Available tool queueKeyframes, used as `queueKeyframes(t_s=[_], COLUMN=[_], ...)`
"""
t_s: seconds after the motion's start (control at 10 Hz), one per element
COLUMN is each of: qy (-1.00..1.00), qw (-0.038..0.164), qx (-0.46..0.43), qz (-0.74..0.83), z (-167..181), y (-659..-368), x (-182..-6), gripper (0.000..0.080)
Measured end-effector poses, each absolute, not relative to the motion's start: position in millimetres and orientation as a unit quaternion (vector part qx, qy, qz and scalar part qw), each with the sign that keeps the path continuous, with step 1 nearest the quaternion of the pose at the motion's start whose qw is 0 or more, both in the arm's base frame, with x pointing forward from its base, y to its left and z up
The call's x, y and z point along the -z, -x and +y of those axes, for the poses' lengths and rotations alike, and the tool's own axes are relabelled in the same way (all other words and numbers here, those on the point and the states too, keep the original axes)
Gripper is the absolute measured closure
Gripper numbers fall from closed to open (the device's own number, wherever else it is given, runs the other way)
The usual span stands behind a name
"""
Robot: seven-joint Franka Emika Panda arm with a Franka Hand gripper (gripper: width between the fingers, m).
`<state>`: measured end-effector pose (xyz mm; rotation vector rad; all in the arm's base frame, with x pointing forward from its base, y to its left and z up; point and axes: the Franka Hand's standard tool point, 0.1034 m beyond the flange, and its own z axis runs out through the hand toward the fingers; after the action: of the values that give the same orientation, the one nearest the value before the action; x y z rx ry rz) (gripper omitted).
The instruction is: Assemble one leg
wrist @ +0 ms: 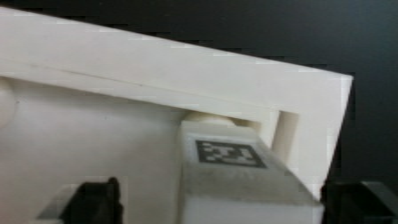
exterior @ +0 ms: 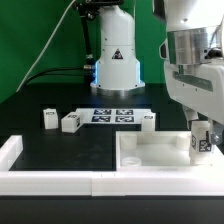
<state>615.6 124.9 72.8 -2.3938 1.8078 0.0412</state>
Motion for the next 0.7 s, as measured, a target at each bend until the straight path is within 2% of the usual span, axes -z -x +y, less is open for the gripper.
queueKeyframes(t_s=[0.1, 0.2, 0.5, 0.7], qy=[0.835, 0.883, 0.971, 0.990], qw=[0.071, 0.073, 0.063, 0.054], qx=[-0.011, -0.002, -0.011, 0.003], qz=[0.546, 0.464, 0.231, 0.133], z=[124, 124, 118, 120], y=[-618, -622, -626, -629], x=[-73.5, -75.6, -74.7, -75.1], gripper=[0.0166, 0.0155, 0.0150, 0.0150])
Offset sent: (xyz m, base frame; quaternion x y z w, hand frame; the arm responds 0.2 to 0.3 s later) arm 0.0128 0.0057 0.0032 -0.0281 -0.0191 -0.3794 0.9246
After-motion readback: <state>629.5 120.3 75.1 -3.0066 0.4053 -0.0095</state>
